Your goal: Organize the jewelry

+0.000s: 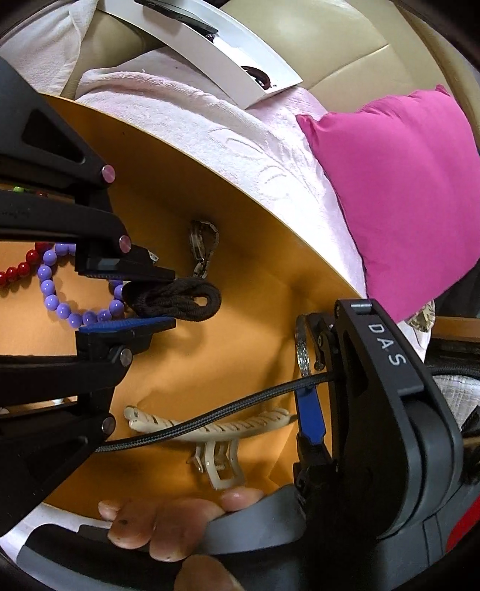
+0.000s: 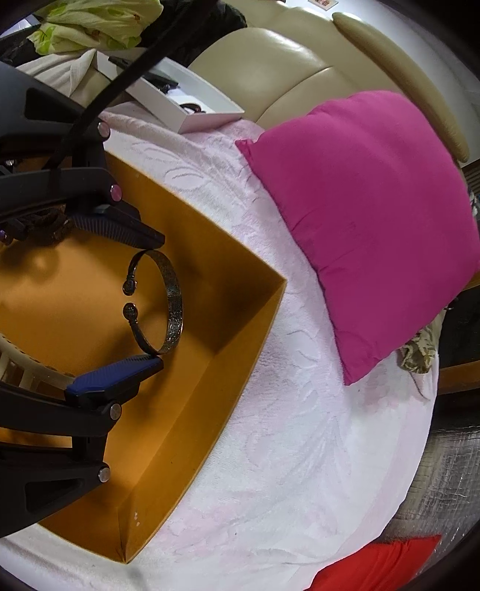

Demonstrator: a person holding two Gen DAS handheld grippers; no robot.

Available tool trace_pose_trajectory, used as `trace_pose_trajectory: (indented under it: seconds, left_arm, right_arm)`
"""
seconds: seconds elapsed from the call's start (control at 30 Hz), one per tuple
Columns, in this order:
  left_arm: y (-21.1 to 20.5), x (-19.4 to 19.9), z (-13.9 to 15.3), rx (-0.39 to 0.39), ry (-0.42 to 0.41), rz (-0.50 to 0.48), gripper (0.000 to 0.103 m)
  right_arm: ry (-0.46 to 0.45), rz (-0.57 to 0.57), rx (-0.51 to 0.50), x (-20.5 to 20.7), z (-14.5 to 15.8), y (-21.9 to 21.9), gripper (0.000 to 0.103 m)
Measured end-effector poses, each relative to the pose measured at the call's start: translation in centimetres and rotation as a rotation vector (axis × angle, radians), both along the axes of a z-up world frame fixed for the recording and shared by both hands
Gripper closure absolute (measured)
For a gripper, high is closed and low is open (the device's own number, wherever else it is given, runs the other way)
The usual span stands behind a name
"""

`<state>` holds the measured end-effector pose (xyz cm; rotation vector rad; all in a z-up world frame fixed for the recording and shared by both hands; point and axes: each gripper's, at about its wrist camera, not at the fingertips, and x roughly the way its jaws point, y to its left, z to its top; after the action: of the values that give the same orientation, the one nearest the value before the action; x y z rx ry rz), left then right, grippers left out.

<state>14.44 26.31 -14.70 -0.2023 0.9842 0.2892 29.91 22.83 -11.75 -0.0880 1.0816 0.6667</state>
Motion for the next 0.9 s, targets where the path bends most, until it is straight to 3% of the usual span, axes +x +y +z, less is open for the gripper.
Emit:
trace_pose_trajectory:
  seconds: [0.13, 0.37, 0.6, 0.9]
  left_arm:
    - [0.5, 0.3, -0.3, -0.005, 0.018, 0.026, 0.074]
    - [0.9, 0.5, -0.2, 0.007, 0.023, 0.058, 0.045]
    - [0.7, 0.1, 0.6, 0.034, -0.006, 0.067, 0.043]
    - [-1.2, -1.5, 3.4, 0.121, -0.132, 0.052, 0.031]
  right_arm:
    - [0.014, -0.018, -0.017, 0.2, -0.2, 0.1, 0.039]
    - [0.020, -0.053, 0.023, 0.1, 0.5, -1.0, 0.035]
    - [-0.033, -0.070, 0.104, -1.5, 2.6, -3.3, 0.035]
    - [-0.127, -0.116, 0.169, -5.8, 4.6, -9.2, 0.035]
